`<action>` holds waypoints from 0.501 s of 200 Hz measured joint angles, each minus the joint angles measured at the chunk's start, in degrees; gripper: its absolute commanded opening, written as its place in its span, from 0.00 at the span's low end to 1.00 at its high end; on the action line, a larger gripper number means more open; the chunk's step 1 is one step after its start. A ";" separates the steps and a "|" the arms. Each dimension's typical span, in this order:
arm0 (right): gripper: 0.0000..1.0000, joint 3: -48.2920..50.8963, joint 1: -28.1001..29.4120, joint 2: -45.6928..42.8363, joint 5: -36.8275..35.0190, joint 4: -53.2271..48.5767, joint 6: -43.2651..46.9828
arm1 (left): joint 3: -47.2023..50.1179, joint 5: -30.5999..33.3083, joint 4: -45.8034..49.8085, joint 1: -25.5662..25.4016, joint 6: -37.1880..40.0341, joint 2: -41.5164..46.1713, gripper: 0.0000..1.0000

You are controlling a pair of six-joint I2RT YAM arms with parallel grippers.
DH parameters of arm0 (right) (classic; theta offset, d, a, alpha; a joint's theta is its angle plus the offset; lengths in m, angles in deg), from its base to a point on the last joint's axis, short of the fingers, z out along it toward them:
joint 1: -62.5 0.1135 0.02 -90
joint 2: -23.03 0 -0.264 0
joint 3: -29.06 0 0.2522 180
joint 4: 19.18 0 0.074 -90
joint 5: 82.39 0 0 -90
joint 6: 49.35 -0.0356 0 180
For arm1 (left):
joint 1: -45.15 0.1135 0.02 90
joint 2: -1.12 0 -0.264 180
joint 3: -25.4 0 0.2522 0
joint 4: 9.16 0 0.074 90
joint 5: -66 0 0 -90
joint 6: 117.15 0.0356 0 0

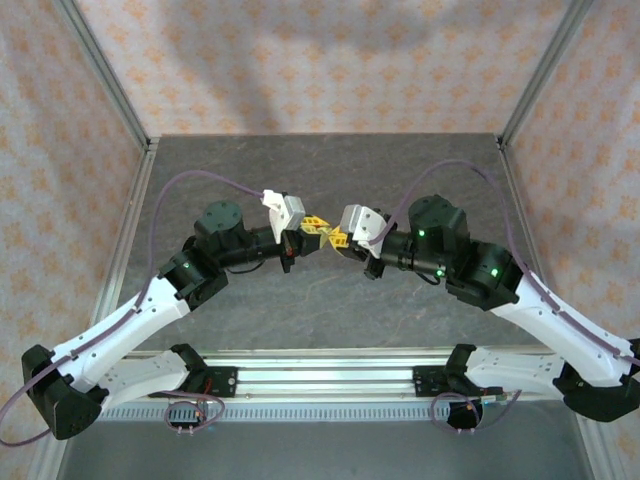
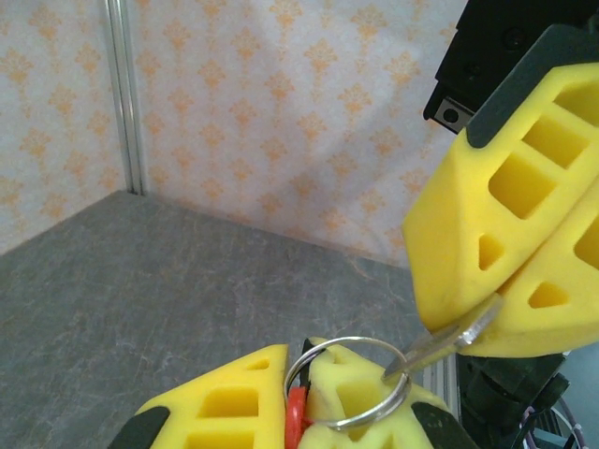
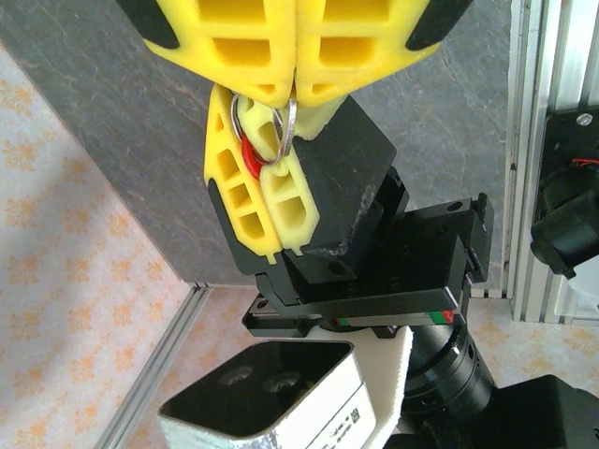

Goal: Remove the keys from the keyring

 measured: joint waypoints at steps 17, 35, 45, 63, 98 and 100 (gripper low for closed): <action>0.00 -0.57 0.09 0.39 0.15 -0.44 0.02 | -0.33 -0.02 0.76 0.11 0.00 0.24 0.00; 0.00 -0.68 0.11 0.39 0.22 -0.59 0.04 | -0.70 -0.28 1.31 0.11 -0.02 0.22 0.00; 0.00 -0.74 0.15 0.42 0.46 -0.61 0.04 | -0.79 -0.66 1.33 0.11 -0.02 0.20 0.00; 0.00 -1.27 1.05 0.96 0.11 -1.03 0.48 | -1.09 -1.77 2.03 0.39 -0.02 -0.07 0.00; 0.00 -1.70 1.73 1.38 0.15 -1.01 0.63 | -1.88 -3.61 3.28 0.76 -0.02 -0.28 0.00; 0.00 -1.73 1.73 1.40 0.15 -1.01 0.63 | -1.88 -3.61 3.34 0.79 -0.02 -0.28 0.00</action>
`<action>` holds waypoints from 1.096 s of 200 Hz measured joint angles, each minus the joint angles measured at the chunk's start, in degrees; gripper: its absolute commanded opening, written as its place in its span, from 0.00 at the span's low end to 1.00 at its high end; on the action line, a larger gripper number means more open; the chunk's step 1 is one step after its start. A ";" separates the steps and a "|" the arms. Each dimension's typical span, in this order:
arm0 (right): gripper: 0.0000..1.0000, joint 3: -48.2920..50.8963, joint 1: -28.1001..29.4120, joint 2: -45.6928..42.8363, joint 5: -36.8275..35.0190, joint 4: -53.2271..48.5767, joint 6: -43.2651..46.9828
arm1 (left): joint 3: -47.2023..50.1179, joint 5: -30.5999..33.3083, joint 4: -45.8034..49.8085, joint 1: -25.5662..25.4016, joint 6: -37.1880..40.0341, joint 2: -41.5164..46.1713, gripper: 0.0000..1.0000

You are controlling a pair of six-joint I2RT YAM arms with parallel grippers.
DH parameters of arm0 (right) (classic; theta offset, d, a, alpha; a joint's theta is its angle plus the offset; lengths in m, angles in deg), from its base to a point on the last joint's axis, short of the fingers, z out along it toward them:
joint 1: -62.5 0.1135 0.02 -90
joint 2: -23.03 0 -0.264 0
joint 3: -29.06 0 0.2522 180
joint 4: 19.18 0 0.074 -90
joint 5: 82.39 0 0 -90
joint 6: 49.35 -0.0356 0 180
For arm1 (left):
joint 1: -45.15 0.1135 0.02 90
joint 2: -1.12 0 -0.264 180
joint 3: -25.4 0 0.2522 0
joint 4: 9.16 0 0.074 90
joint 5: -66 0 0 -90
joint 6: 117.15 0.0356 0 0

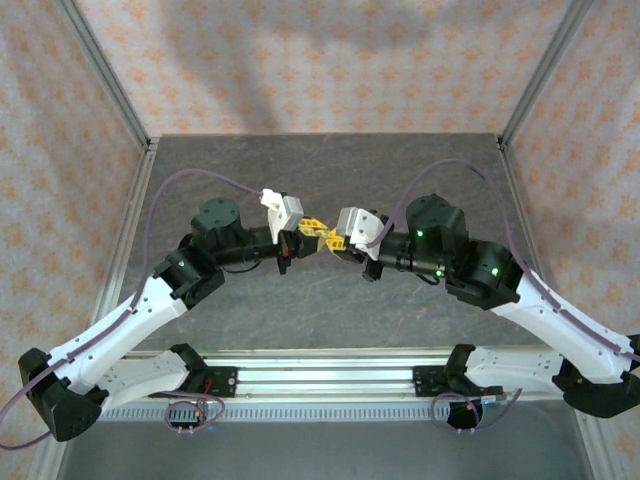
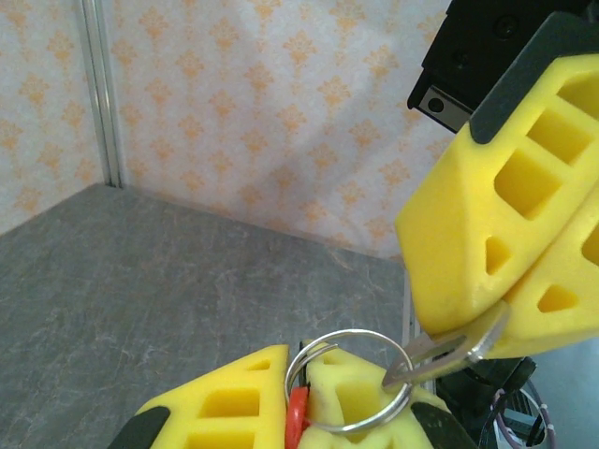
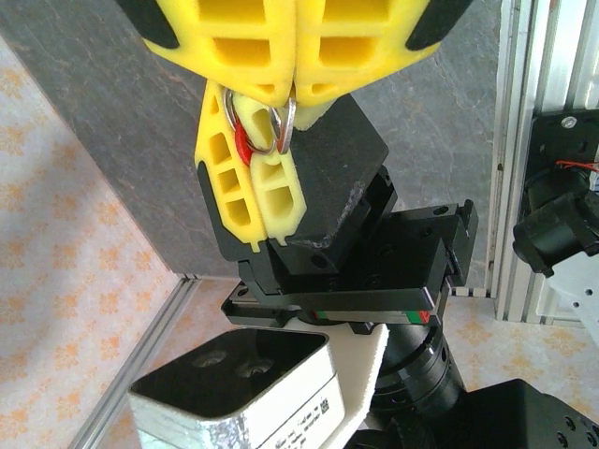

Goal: Remove the keys from the keyring

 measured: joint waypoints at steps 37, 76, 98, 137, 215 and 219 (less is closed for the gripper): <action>0.00 -0.07 0.02 0.90 -0.68 0.87 -0.04 | -0.07 0.00 0.44 0.48 0.00 -0.13 0.00; 0.00 -0.07 0.02 2.34 -1.46 1.88 -0.07 | -0.07 0.66 1.88 1.46 0.24 -0.11 0.00; 0.00 -0.07 0.02 2.58 -1.29 1.95 -0.04 | -0.07 0.66 2.32 1.53 0.44 -0.11 0.00; 0.00 -0.09 0.02 2.58 -0.70 1.38 -0.02 | -0.09 0.15 3.23 1.53 0.74 0.02 0.00; 0.00 -0.55 0.20 -0.09 3.50 -0.44 -1.01 | -1.75 -6.78 4.61 1.77 1.29 -0.11 0.00; 0.00 -0.55 0.20 -0.09 3.69 -0.44 -1.07 | -1.77 -7.02 4.63 1.77 1.33 -0.11 0.00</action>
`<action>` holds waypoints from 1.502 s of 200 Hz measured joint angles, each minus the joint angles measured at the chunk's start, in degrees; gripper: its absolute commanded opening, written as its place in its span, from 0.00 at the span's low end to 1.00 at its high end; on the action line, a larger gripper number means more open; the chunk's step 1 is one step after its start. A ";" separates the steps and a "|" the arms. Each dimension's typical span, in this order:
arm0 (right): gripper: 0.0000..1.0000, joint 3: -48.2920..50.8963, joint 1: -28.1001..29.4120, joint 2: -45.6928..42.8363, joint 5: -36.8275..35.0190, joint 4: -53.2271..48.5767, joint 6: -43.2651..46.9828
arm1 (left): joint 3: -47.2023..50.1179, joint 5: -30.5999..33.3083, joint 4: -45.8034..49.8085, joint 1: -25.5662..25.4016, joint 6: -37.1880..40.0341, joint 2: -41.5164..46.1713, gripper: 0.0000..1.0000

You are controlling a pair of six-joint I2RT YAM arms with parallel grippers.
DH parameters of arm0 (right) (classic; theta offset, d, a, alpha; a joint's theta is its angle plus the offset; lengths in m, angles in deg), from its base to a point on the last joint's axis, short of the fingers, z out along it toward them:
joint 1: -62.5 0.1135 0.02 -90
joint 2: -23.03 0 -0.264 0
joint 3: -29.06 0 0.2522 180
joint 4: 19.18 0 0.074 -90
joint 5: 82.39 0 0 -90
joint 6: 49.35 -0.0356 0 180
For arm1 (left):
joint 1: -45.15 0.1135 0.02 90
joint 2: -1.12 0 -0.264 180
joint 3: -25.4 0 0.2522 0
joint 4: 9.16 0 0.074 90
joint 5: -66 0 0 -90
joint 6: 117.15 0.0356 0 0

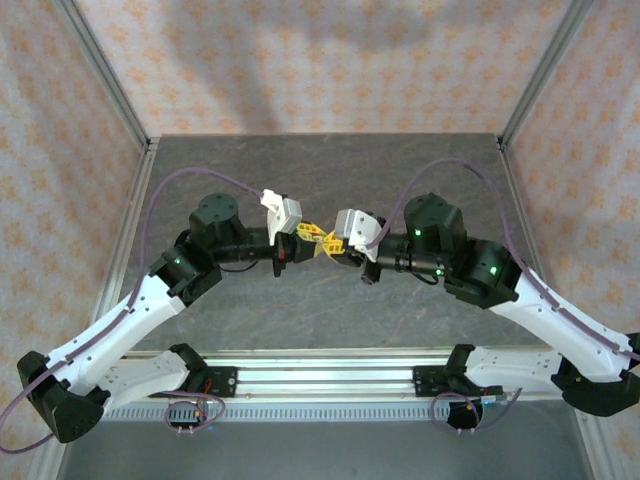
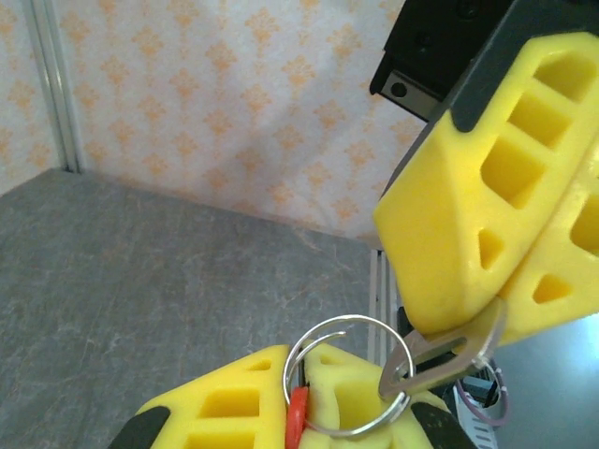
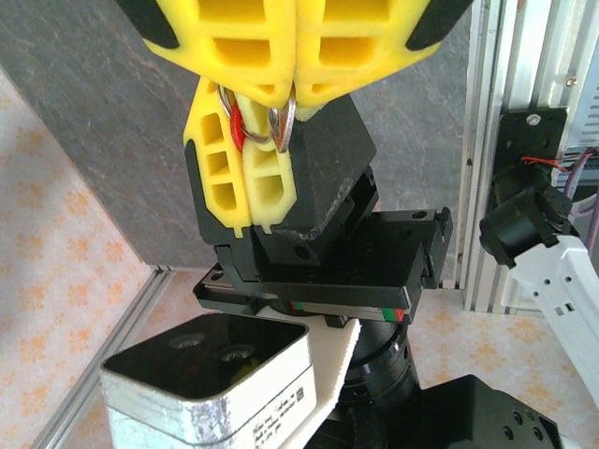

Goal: Remove the keys from the keyring

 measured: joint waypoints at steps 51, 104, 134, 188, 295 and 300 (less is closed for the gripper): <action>0.00 -1.07 0.04 1.01 1.70 -1.86 0.20 | -0.42 -1.86 1.81 0.02 0.20 0.00 0.00; 0.00 -3.87 1.18 3.48 1.11 -5.77 1.36 | -1.16 -1.88 6.27 0.07 1.14 0.00 0.00; 0.00 -5.92 2.64 5.75 -1.40 -8.87 3.19 | -1.16 -1.77 9.42 0.31 2.08 0.00 0.00; 0.00 -8.94 4.59 10.91 -7.58 -13.09 6.05 | -1.14 1.49 15.32 0.94 3.28 -0.26 0.00; 0.00 3.30 5.44 9.53 -12.52 3.52 -1.68 | 2.60 8.87 16.57 1.64 1.53 1.79 0.00; 0.00 4.28 5.42 9.14 -12.55 5.05 -2.60 | 2.93 9.05 15.85 1.68 1.33 2.14 0.00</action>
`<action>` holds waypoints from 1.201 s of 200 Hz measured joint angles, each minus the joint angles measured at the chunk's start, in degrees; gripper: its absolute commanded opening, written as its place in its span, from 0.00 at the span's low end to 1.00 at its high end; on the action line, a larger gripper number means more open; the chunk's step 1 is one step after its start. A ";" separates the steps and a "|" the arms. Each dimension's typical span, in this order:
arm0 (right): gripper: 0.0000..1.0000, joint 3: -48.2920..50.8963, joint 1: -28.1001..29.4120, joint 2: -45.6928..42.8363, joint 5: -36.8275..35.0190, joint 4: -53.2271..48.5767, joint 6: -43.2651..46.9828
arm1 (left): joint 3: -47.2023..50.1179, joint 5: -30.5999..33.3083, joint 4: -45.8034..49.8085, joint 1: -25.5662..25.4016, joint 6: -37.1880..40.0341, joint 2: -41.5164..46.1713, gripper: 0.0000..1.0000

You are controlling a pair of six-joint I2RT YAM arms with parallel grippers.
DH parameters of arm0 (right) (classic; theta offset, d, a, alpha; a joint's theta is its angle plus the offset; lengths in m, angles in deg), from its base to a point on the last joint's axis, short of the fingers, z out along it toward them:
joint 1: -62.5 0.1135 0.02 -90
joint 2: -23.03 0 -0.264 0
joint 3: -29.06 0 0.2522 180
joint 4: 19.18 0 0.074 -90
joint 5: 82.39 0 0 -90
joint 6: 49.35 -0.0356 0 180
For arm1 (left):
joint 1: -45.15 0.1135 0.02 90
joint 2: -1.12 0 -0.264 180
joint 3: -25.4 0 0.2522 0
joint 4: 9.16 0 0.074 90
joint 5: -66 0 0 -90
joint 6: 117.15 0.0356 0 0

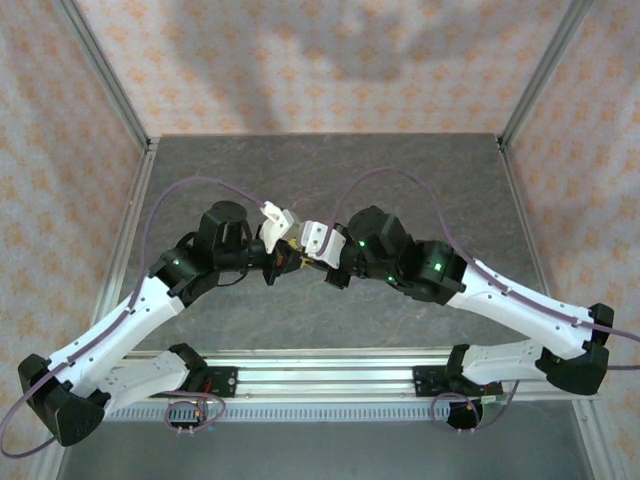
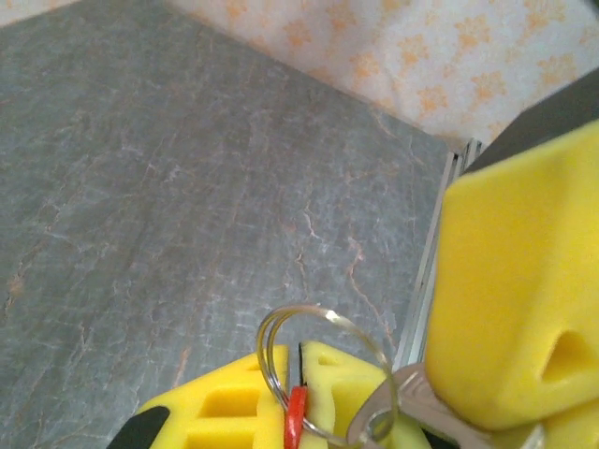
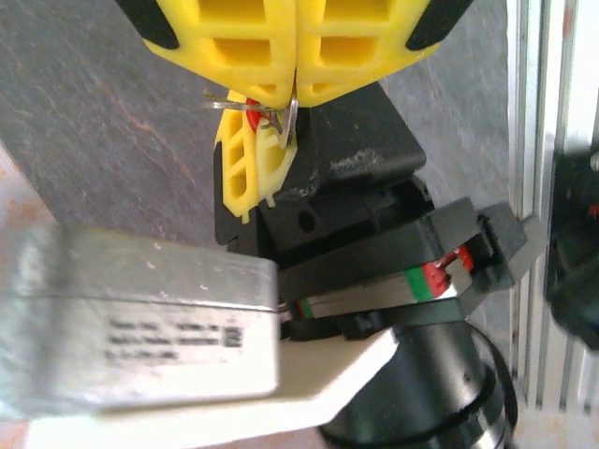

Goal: Remove the keys from the keyring

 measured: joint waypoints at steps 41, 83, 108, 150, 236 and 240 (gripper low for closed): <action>0.00 5.60 -1.53 -3.28 2.47 12.07 -7.80 | 1.53 0.92 -6.23 0.00 -1.57 2.73 0.00; 0.00 6.64 -2.19 -5.53 5.14 18.58 -11.08 | 2.45 1.22 -12.46 -0.17 -1.81 5.07 0.00; 0.00 7.50 -2.19 -6.45 5.95 20.15 -11.93 | 3.56 1.20 -15.04 -0.57 -1.79 6.05 0.00; 0.00 8.17 -2.40 -7.32 6.32 21.11 -13.77 | 4.72 1.40 -17.57 -0.94 -1.79 6.73 0.12; 0.00 7.61 -2.05 -7.89 8.46 19.08 -18.40 | 9.99 7.32 -22.73 -0.92 -2.49 11.32 0.35; 0.00 7.50 -2.03 -7.89 8.46 18.91 -18.64 | 10.14 7.58 -22.91 -0.92 -2.49 11.45 0.37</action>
